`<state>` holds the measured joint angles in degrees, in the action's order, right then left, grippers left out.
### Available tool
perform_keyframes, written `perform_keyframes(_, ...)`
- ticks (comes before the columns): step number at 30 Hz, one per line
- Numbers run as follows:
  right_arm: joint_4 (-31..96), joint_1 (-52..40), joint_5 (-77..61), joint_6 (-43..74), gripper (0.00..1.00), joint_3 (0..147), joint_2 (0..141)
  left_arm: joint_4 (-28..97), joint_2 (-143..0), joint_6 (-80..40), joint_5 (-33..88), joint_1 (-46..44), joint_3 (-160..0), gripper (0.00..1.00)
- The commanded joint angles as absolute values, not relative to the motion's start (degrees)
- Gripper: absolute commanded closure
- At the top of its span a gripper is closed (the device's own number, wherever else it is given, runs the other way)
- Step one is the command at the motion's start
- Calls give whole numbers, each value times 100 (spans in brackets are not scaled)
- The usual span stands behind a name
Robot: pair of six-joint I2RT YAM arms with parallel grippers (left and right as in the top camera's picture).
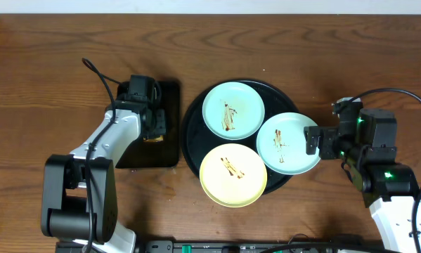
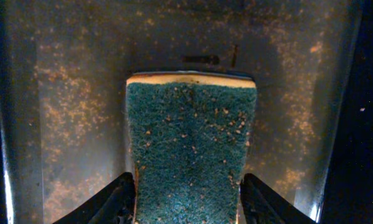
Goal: Clean dirty plates on tray and stack at the side
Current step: 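Grasp the green-and-orange sponge with the left gripper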
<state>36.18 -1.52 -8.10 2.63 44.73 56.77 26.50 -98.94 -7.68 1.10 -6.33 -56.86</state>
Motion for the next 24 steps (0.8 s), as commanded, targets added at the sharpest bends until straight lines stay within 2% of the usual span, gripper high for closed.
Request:
perform_keyframes(1,3625,-191,-843,314,1,4580,5671,2574,-9961,-784,60,-637,-5627,46)
perform_keyframes(24,3627,-191,-843,314,1,4580,5671,2512,-10040,-825,34,-904,-5559,63)
